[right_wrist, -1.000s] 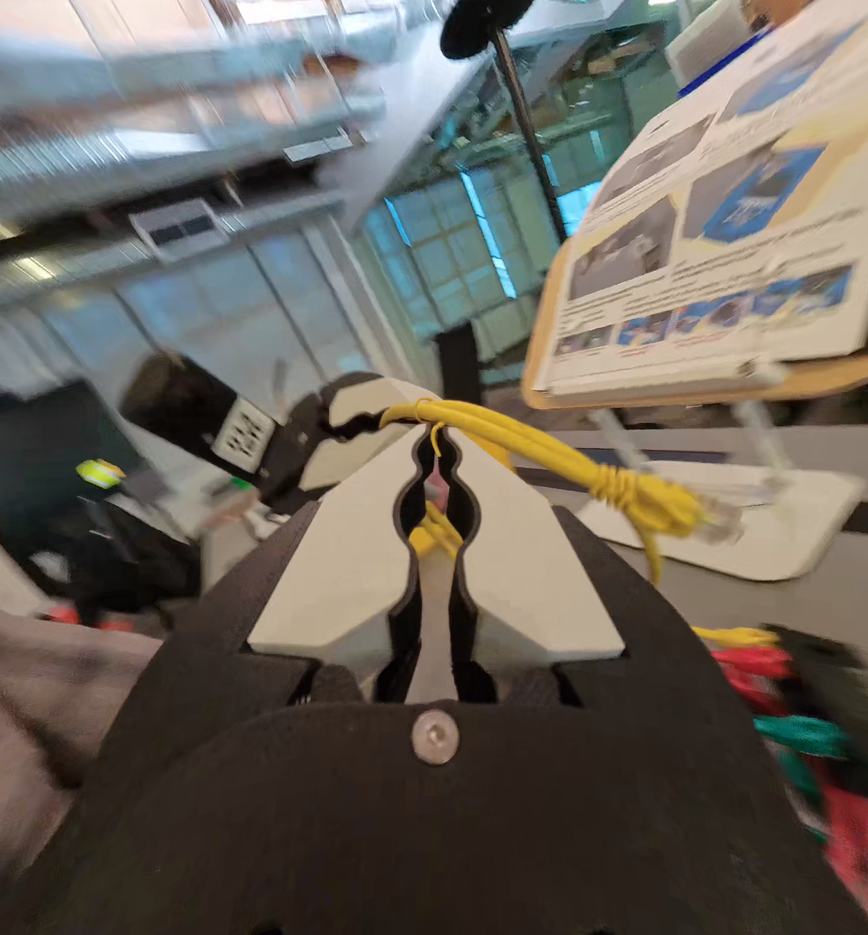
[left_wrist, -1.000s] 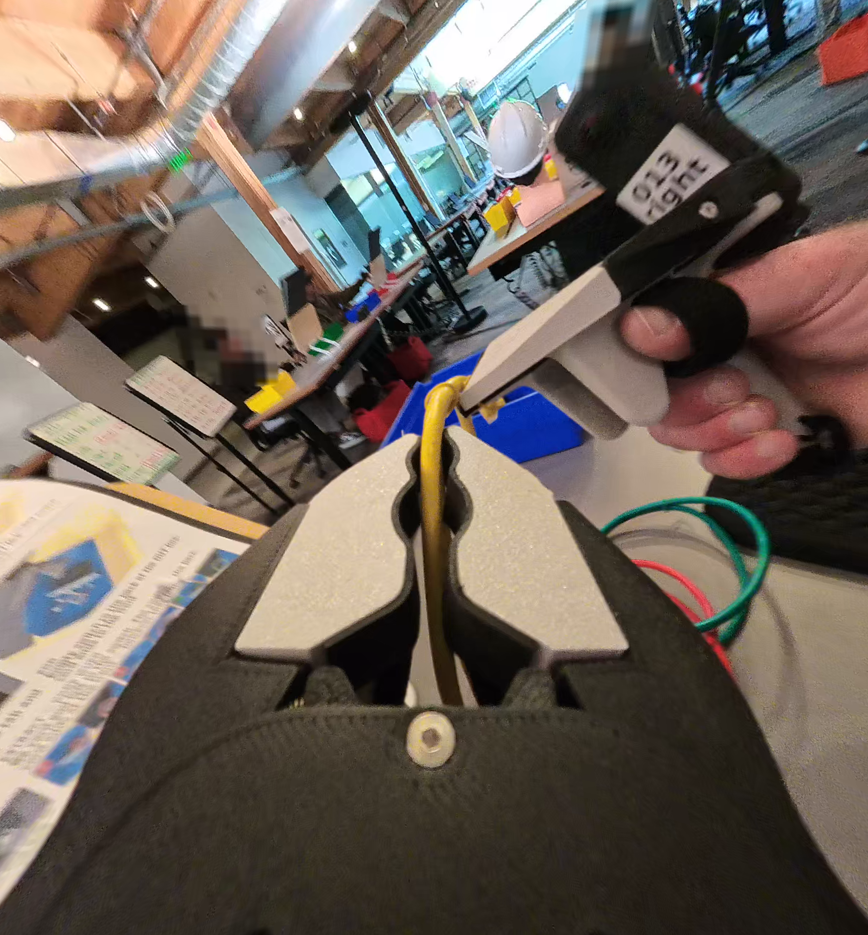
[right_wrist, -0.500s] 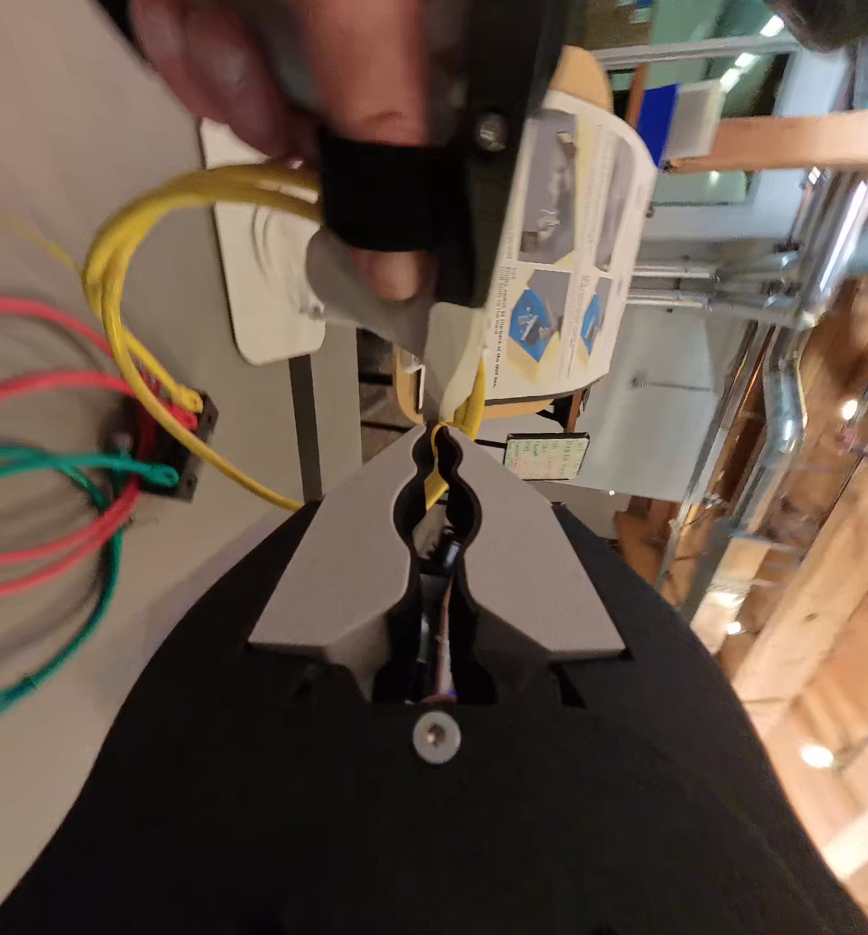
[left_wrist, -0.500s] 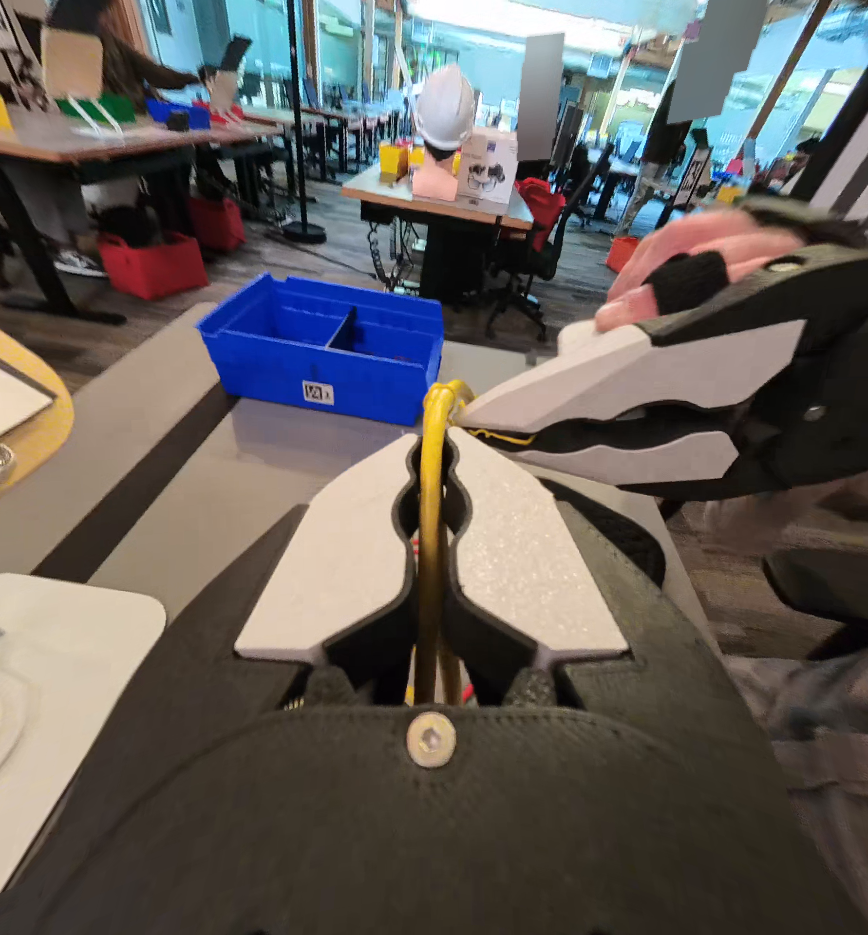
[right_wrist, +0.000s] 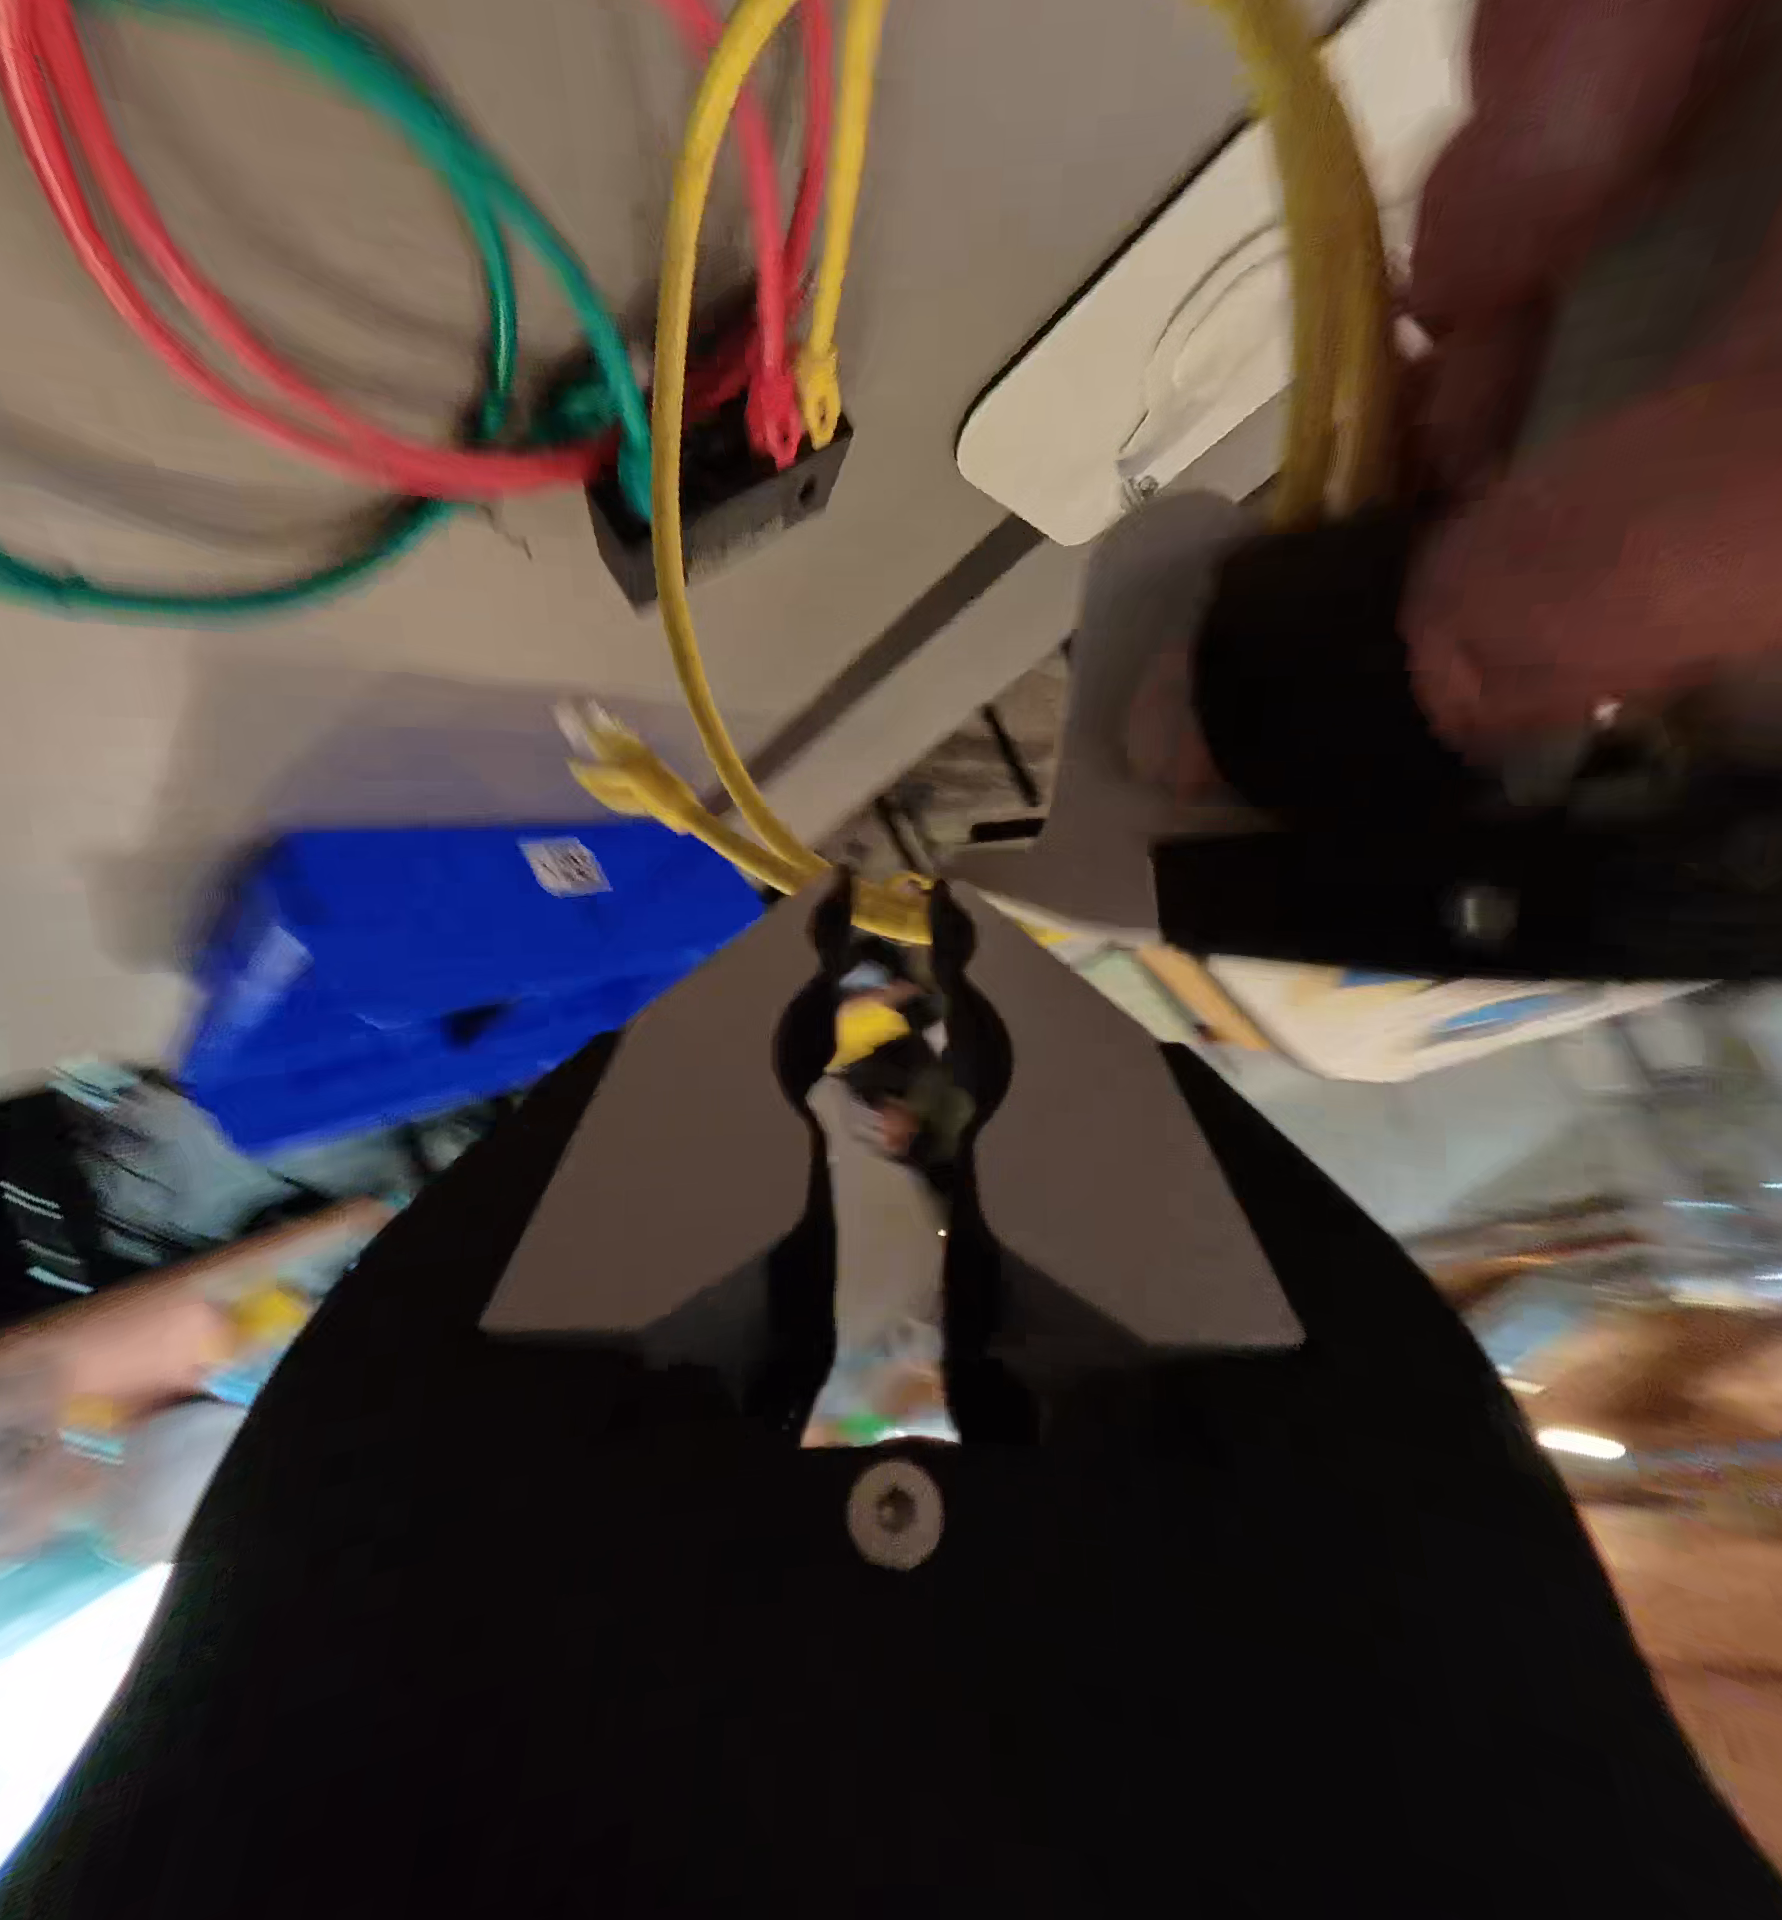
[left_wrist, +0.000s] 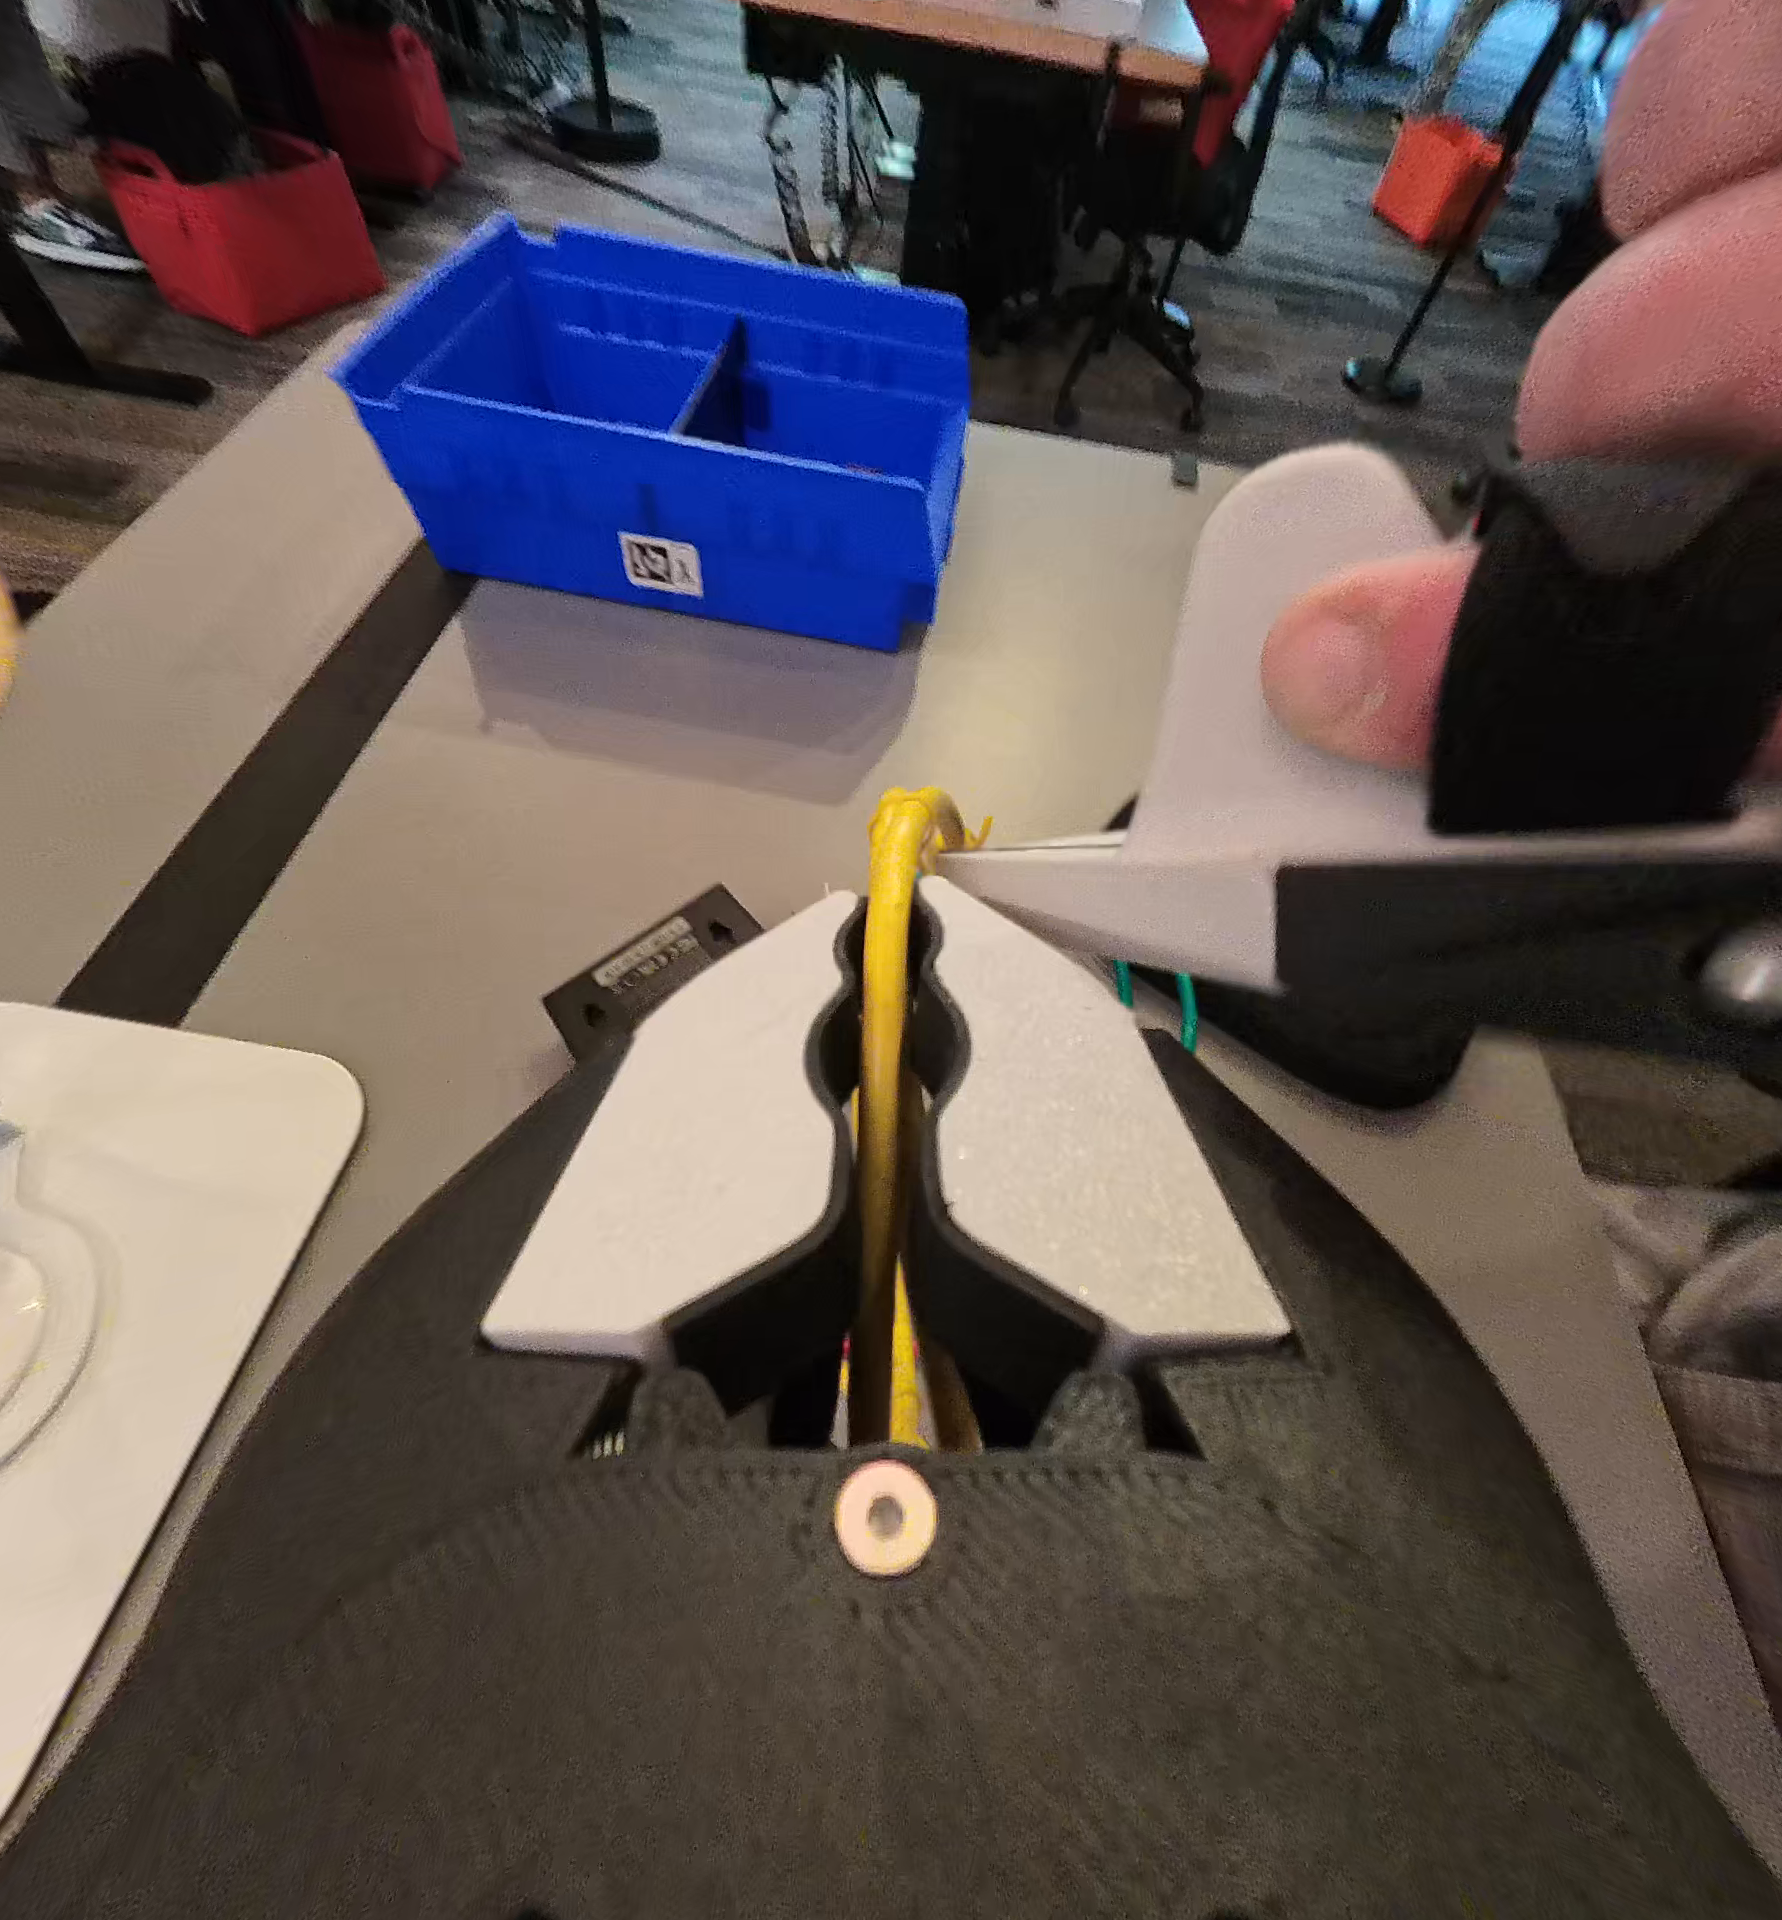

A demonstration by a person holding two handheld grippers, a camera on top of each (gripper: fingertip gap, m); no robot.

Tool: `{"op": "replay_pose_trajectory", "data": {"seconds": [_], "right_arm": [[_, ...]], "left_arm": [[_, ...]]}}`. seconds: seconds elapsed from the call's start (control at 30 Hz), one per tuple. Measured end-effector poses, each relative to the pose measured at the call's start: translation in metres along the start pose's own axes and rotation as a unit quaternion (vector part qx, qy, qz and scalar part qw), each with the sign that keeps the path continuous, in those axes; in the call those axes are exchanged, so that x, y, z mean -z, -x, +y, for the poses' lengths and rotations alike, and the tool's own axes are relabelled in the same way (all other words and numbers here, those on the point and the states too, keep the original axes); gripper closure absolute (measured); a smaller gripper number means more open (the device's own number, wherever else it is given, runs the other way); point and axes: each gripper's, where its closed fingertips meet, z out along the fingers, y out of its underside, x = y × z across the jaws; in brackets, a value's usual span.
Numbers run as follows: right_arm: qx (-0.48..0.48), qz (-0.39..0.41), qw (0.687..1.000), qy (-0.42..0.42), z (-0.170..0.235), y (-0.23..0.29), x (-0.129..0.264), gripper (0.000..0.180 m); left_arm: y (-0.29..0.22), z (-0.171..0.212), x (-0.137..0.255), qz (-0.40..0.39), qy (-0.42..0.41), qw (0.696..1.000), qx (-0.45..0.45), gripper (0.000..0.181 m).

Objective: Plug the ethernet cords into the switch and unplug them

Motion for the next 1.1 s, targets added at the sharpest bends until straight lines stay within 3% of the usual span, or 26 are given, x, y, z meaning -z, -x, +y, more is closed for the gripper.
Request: {"op": "replay_pose_trajectory", "data": {"seconds": [0.07, 0.17, 0.27, 0.37, 0.5, 0.7, 0.8, 0.9, 1.1], "right_arm": [[-0.141, -0.043, 0.987, -0.064, 0.001, -0.006, 0.008, 0.132], [-0.321, -0.026, 0.925, -0.202, 0.002, -0.033, 0.038, 0.133], [-0.454, -0.015, 0.831, -0.32, 0.001, -0.046, 0.062, 0.127], [-0.569, -0.022, 0.697, -0.437, 0.003, -0.057, 0.077, 0.133], [-0.677, -0.044, 0.467, -0.568, 0.019, -0.061, 0.087, 0.141], [-0.737, -0.068, 0.267, -0.617, 0.028, -0.047, 0.065, 0.142], [-0.725, -0.095, 0.146, -0.666, 0.034, -0.047, 0.063, 0.149], [-0.714, -0.107, 0.093, -0.686, 0.033, -0.046, 0.059, 0.158], [-0.703, -0.105, 0.059, -0.701, 0.034, -0.046, 0.054, 0.17]], "left_arm": [[0.006, -0.01, 0.011, 0.003, -0.037, 0.999, 0.004, 0.175], [0.008, -0.023, 0.031, 0.005, -0.081, 0.997, -0.014, 0.176], [0.011, -0.031, 0.042, -0.021, -0.102, 0.993, -0.05, 0.176], [0.006, -0.04, 0.048, -0.04, -0.129, 0.986, -0.102, 0.176], [0.006, -0.047, 0.052, -0.09, -0.135, 0.975, -0.15, 0.176], [-0.004, -0.055, 0.05, -0.128, -0.146, 0.956, -0.218, 0.176], [-0.008, -0.057, 0.047, -0.147, -0.144, 0.947, -0.248, 0.176], [-0.012, -0.059, 0.045, -0.16, -0.145, 0.938, -0.273, 0.176], [-0.01, -0.055, 0.039, -0.179, -0.126, 0.931, -0.291, 0.176]]}}
